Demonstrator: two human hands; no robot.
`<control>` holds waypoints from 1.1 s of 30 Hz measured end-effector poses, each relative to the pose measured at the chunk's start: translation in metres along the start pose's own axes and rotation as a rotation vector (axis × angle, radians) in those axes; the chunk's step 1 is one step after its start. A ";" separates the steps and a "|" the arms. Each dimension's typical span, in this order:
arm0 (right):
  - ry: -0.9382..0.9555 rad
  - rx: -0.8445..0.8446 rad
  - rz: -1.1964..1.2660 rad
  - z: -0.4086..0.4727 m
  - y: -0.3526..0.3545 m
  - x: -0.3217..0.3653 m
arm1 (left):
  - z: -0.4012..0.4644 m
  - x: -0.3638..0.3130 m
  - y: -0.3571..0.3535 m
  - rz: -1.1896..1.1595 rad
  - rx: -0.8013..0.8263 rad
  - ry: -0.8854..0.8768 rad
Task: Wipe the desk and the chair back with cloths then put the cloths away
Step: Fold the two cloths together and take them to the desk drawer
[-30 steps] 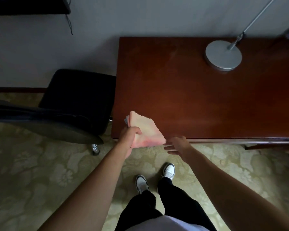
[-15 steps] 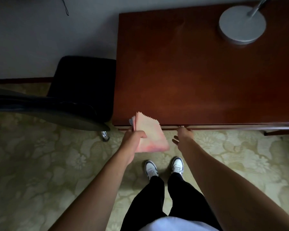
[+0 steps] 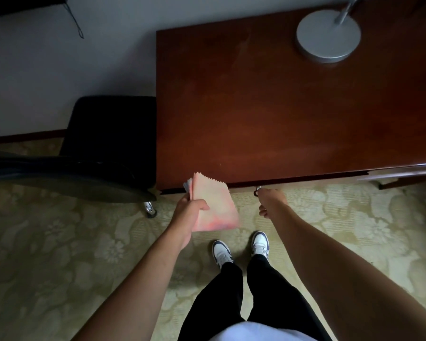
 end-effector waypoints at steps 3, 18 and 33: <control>0.027 0.045 -0.192 -0.014 0.006 -0.014 | -0.003 0.004 -0.002 0.019 0.017 0.001; 0.798 -0.021 -0.861 -0.050 0.013 -0.017 | -0.002 0.021 0.007 0.038 0.060 0.009; 0.202 0.316 -0.372 -0.052 -0.013 -0.069 | 0.000 0.062 -0.010 0.009 0.164 0.216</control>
Point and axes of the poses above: each hand's wrist, its own z-axis towards the middle knuckle, its own y-axis out of the back of the hand, x = y × z, the point moved 3 cm from there along z, towards the middle knuckle, and after that the axes turned 12 degrees about -x, right-handed, at the moved point
